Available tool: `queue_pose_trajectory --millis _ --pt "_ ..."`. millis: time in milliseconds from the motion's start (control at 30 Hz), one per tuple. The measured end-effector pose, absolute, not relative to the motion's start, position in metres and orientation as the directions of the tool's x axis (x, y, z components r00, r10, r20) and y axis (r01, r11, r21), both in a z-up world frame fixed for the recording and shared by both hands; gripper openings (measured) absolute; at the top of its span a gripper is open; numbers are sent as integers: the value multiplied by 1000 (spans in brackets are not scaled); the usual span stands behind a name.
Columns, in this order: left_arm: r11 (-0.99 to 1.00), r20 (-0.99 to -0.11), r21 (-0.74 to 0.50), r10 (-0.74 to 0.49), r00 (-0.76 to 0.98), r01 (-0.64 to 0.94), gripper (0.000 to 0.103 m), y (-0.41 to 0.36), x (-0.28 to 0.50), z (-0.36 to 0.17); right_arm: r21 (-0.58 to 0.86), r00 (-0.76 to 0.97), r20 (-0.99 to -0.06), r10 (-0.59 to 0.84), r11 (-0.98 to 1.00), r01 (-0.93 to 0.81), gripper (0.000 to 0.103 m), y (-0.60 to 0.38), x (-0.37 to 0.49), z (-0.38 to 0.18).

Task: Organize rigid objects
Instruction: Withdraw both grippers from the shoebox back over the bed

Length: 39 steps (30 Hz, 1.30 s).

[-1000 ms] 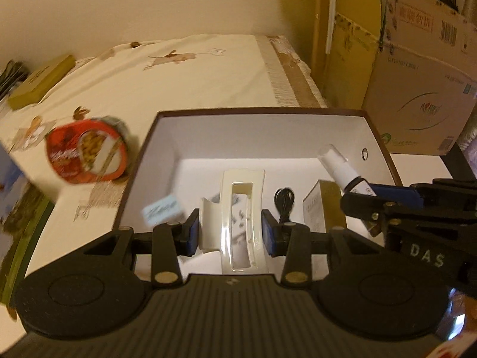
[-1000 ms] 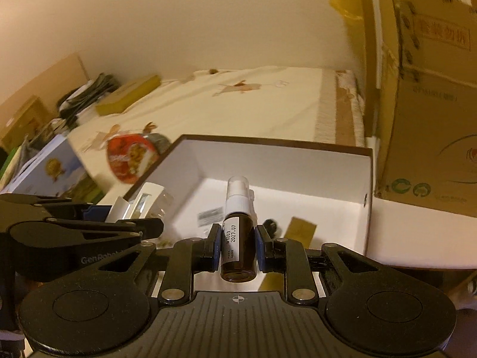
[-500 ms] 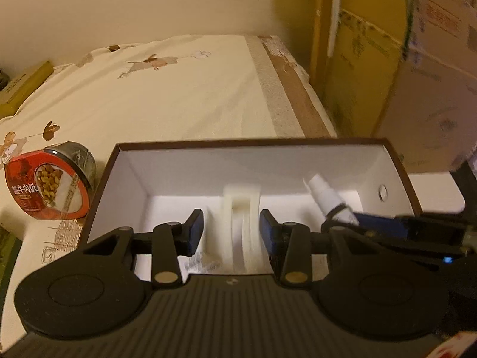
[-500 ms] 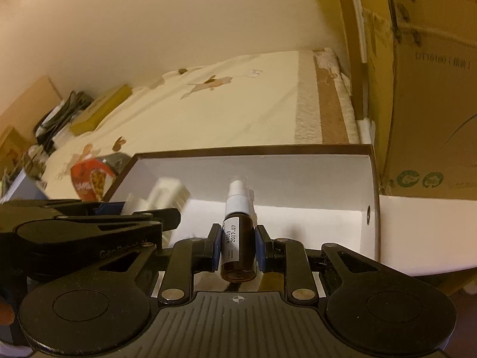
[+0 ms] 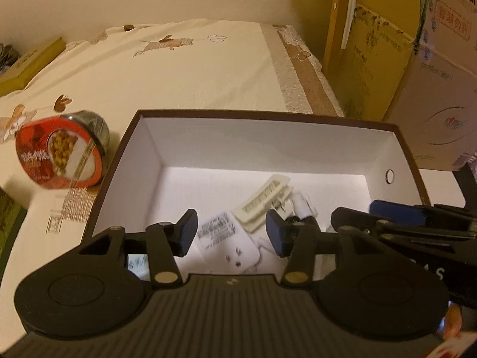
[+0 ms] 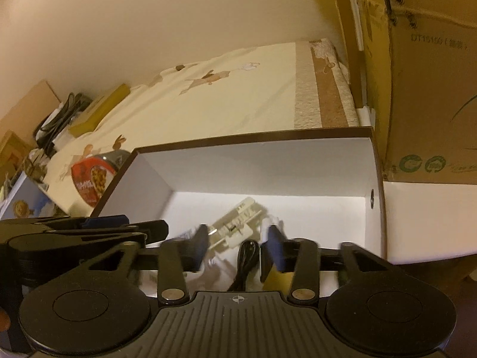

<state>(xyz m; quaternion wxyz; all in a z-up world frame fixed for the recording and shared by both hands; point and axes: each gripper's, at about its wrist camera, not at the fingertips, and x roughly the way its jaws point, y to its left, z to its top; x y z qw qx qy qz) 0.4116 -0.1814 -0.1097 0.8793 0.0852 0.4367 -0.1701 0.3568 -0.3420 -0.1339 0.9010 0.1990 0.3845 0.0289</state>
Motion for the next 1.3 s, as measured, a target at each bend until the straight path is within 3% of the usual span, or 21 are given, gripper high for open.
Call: queue_pose_trajectory --millis 333,1300 --pt "937 -786 -50 -250 566 345 46 -158 367 -89 393 703 -682 200 911 122 61 -339 320 -115" --pt "993 -756 -80 -116 644 85 46 -53 166 9 374 687 -656 314 925 -65 62 -258 169 -18"
